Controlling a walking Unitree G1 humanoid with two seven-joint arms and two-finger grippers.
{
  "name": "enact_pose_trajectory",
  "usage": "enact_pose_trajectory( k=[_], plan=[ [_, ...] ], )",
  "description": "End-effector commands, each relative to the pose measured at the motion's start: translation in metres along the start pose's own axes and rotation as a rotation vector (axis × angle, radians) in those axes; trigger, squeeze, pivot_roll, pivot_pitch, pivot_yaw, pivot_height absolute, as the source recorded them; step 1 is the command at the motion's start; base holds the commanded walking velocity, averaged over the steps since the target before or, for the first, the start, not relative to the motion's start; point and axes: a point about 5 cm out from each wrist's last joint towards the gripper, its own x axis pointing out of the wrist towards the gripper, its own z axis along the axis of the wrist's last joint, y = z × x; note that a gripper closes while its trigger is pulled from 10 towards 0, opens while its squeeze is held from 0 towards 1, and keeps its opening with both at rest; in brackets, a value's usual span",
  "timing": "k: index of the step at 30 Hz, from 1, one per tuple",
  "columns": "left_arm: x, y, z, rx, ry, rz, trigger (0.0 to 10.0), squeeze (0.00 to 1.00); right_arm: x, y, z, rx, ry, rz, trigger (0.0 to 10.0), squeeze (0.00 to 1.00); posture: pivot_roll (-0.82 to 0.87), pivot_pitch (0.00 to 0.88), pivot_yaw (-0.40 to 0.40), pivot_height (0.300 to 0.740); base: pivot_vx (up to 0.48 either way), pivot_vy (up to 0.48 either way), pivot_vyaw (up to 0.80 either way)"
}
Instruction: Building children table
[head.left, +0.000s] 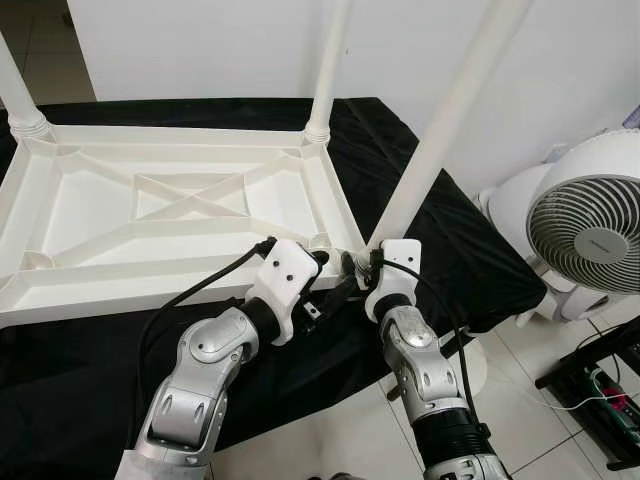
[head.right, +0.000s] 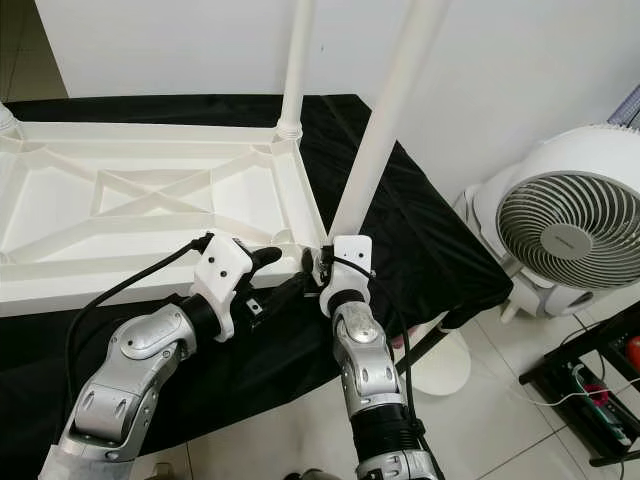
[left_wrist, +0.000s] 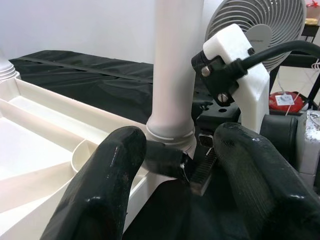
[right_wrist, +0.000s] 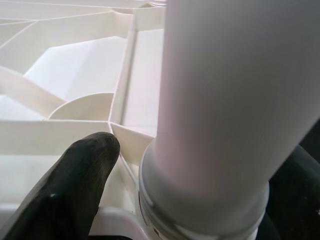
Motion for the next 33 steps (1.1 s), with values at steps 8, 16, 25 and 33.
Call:
enact_pose_trajectory(
  k=[8, 16, 25, 33],
  plan=[
    [0.0, 0.0, -0.002, -0.013, 0.006, 0.045, 10.0, 0.0, -0.01, -0.021, 0.003, -0.029, -0.026, 0.082, 10.0, 1.0, 0.08, 0.057, -0.133, 0.74, 0.0, 0.0, 0.0],
    [-0.001, 0.004, -0.002, -0.014, 0.009, 0.061, 10.0, 0.0, -0.022, -0.059, 0.009, -0.087, -0.03, 0.318, 10.0, 0.0, 0.07, 0.074, -0.126, 0.74, 0.0, 0.0, 0.0],
    [0.0, 0.006, 0.0, -0.01, 0.006, 0.059, 10.0, 0.0, -0.009, -0.069, 0.019, -0.165, -0.043, 0.509, 10.0, 0.0, 0.08, 0.072, -0.12, 0.74, 0.0, 0.0, 0.0],
    [0.0, 0.007, 0.001, -0.008, 0.004, 0.067, 10.0, 0.0, 0.008, -0.061, 0.017, -0.216, -0.013, 0.612, 10.0, 0.0, 0.1, 0.071, -0.119, 0.74, 0.0, 0.0, 0.0]
  ],
)
